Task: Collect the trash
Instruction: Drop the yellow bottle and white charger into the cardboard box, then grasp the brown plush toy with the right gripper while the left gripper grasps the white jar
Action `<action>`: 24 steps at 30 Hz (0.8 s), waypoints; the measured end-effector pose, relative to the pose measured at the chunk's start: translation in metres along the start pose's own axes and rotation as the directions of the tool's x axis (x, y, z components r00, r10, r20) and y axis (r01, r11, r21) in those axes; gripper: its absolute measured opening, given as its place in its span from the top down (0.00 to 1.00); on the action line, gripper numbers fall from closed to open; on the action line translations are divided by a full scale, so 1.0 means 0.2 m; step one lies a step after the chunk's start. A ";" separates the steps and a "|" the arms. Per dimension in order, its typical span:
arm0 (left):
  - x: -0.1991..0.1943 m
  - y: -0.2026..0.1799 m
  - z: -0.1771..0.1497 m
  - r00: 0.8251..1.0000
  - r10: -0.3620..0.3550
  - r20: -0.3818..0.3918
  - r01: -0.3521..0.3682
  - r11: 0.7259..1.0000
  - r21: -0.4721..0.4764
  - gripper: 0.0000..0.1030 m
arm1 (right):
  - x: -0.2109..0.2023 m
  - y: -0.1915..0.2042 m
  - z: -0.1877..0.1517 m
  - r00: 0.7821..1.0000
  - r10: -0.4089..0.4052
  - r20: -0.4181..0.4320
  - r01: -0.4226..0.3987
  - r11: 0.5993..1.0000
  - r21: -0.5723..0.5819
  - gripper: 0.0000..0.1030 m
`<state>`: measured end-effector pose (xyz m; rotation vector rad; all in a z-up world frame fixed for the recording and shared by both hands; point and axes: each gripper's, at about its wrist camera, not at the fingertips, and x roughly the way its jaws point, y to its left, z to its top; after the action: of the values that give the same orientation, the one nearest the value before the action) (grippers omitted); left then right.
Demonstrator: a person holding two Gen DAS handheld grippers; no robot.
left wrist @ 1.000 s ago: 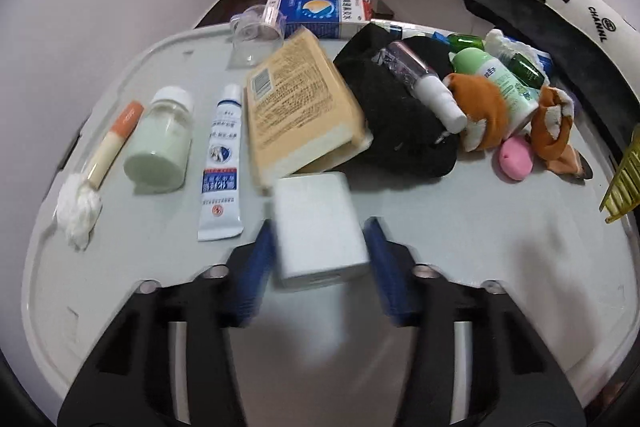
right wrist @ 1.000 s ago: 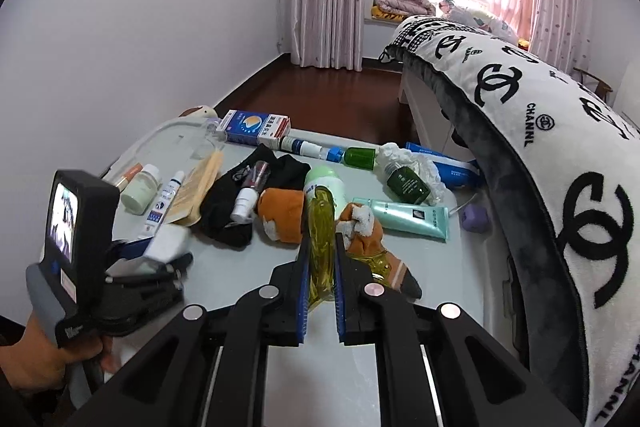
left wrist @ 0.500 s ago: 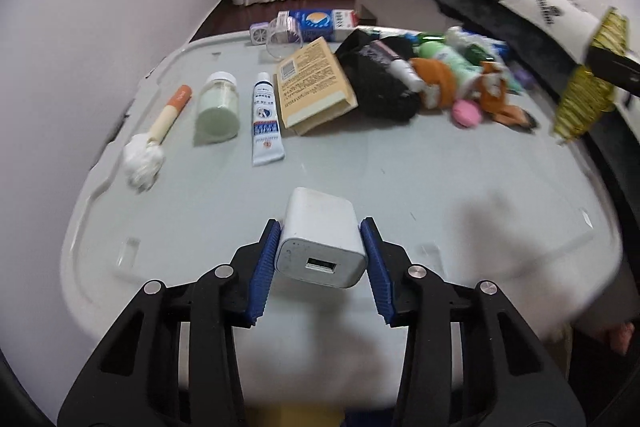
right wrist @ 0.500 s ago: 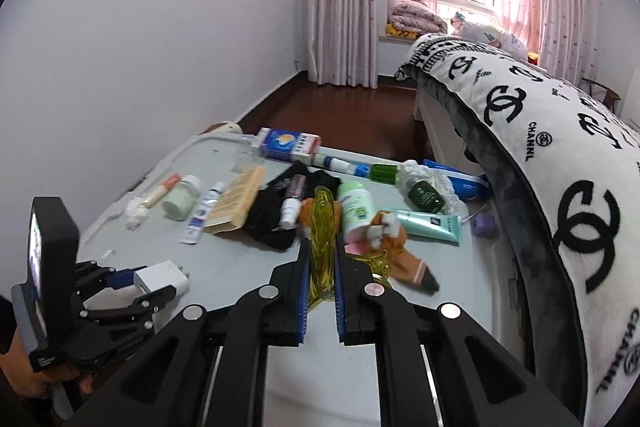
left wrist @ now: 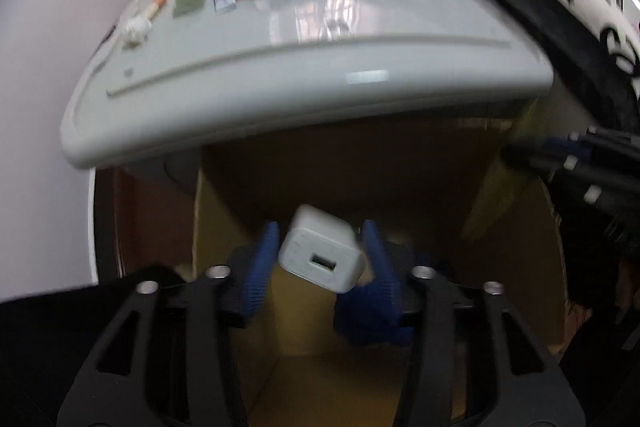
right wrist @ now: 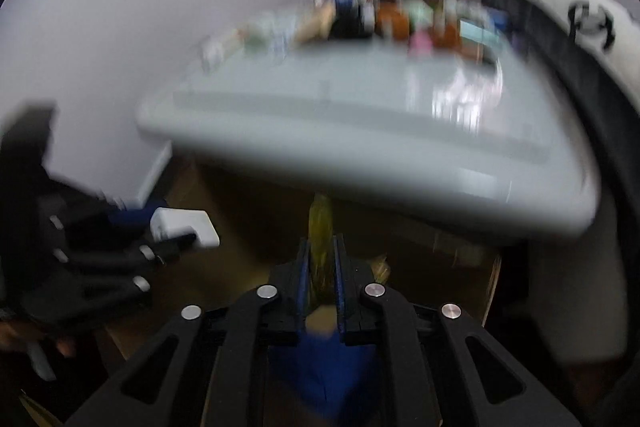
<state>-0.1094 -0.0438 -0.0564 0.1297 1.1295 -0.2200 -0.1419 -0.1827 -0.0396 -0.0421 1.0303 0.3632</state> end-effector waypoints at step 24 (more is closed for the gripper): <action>-0.08 0.09 0.66 0.952 0.017 0.307 0.016 0.995 -0.103 0.12 | -0.02 -0.54 1.03 0.949 -0.193 0.248 0.181 0.981 0.069 0.24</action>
<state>0.0041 -0.0526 0.0137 0.0011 0.8278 -0.1729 0.0613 -0.2426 0.0562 -0.0509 0.7724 0.1665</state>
